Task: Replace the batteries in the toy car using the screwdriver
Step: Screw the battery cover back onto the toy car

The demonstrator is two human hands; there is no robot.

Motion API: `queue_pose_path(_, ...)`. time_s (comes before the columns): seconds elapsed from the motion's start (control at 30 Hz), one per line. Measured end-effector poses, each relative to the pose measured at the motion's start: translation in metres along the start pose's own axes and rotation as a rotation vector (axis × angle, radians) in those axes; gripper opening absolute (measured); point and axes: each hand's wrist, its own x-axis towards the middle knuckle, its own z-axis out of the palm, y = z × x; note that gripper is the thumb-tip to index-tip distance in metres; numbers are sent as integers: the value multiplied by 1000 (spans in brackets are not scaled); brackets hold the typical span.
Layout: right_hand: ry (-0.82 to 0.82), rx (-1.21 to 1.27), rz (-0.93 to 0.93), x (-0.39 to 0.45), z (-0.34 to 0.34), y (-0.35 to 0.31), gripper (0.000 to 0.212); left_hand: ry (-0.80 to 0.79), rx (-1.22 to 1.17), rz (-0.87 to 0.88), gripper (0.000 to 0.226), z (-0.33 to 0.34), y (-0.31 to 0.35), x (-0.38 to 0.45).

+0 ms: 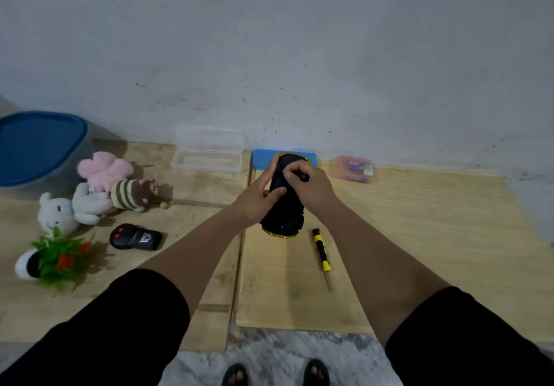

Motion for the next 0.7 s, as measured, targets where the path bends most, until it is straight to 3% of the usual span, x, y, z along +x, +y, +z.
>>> queue_pose_path(0.07,49,-40,28,-1,9,-4,3,-18,-19,17,66,-6,-4,-3)
queue_pose_path(0.33,77,-82,31,-6,27,-9,22,-72,-15,50,69,-30,-16,-8)
queue_pose_path(0.47,0,47,37,-8,29,-4,37,-94,148,90,57,-39,-22,-5)
queue_pose_path(0.7,27,79,152,-22,23,25,65,-116,174,42,52,-26,-47,2)
